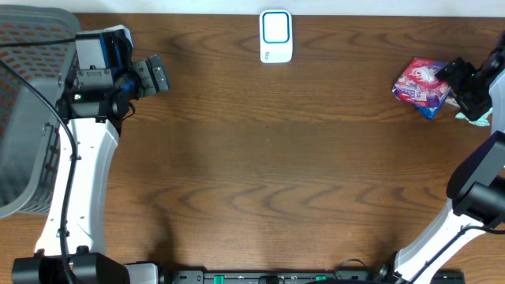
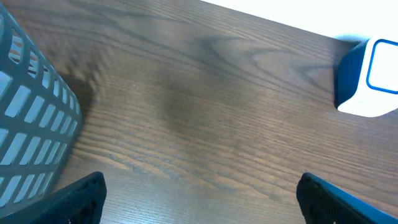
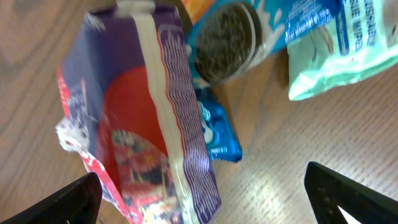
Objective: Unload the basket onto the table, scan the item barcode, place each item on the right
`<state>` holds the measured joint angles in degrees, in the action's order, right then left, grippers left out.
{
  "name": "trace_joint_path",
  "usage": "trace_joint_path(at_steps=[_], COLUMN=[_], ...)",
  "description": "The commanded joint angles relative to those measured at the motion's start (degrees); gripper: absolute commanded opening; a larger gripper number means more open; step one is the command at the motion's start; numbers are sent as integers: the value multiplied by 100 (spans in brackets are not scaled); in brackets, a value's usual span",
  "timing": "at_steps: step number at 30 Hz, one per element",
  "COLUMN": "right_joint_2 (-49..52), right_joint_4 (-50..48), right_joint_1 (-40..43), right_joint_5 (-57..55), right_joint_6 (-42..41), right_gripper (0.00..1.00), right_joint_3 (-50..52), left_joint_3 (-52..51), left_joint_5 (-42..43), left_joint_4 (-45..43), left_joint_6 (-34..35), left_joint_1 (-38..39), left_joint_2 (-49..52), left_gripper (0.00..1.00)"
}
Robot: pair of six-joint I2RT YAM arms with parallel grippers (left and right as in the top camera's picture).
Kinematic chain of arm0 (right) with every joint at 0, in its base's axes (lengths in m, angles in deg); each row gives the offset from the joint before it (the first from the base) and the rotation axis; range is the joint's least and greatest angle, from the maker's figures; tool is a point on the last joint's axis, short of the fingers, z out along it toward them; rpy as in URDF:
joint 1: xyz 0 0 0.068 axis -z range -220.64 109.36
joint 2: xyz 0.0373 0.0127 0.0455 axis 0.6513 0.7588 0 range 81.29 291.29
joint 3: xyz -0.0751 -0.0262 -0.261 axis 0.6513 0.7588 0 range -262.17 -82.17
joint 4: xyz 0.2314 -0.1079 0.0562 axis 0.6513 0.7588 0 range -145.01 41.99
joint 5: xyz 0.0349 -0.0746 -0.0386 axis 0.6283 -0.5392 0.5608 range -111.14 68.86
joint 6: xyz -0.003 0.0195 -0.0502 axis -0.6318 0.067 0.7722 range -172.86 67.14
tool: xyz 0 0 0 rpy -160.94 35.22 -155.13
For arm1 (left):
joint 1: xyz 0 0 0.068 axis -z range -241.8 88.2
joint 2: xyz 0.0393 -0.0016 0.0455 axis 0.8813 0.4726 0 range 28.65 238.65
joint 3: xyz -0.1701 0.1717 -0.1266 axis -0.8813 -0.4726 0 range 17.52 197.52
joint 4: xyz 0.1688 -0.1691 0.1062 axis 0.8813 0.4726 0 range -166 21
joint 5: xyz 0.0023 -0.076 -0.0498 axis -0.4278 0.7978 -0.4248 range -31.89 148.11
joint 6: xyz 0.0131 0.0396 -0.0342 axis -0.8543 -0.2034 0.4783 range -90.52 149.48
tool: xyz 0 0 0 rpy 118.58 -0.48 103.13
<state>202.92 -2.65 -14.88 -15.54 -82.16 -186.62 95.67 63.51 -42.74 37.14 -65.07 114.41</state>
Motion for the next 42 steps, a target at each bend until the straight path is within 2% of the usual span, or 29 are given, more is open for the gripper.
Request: trace_joint_path(at_steps=[1, 8, 16, 22, 26, 31, 35, 42], right_joint_2=[-142, -682, -2223, -3062, -3729, -4922, -5427, -5458], right_joint_4=[133, 682, 1440, 1923, 1622, 363, -199, -264], right_joint_1=[-74, -70, -175, -592, -1080, -1967, -2308, -2404], right_joint_5=[229, 1016, 127, -828, -861, -1266, -1255, -778], right_joint_6=[129, 72, 369, 365, 299, 212, 153, -1421], right_gripper=[99, 99, 99, 99, 99, 99, 99, 99], right_joint_3=[-81, -81, -81, 195, 1158, 3152, 4148, 4996], left_joint_3=[-15, -13, -15, -13, -15, -15, -15, -15], left_joint_5=[-55, -55, -55, -55, -55, -55, -55, -55], left_joint_4=[17, 17, 17, 17, 17, 17, 17, 17], left_joint_6=[-15, -15, -15, -15, -15, -15, -15, -15], left_joint_1=[-9, -9, -9, -9, -9, -9, -9, -9], left_joint_2=[42, 42, 42, 42, 42, 42, 42, 42], left_gripper=[98, 98, 98, 98, 98, 98, 98, 98])
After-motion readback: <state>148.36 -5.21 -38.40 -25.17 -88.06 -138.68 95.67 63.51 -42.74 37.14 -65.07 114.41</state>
